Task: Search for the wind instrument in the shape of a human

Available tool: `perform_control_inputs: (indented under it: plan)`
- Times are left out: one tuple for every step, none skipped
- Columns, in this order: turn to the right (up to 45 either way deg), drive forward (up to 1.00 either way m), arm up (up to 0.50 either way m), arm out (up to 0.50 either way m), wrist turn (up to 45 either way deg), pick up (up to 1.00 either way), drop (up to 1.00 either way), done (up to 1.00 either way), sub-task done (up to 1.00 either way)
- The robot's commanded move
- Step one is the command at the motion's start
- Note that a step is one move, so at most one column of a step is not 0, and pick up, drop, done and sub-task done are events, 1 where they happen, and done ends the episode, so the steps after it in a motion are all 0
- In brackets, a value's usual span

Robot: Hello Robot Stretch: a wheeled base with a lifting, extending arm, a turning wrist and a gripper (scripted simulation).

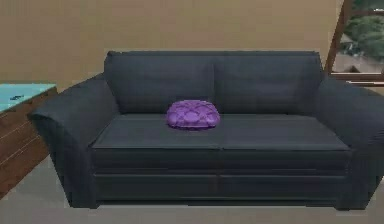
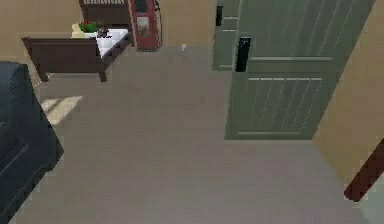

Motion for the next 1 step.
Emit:
perform_control_inputs:
  plan:
    - [0.0, 0.25, 0.0, 0.0, 0.0, 0.0, 0.0, 0.0, 0.0]
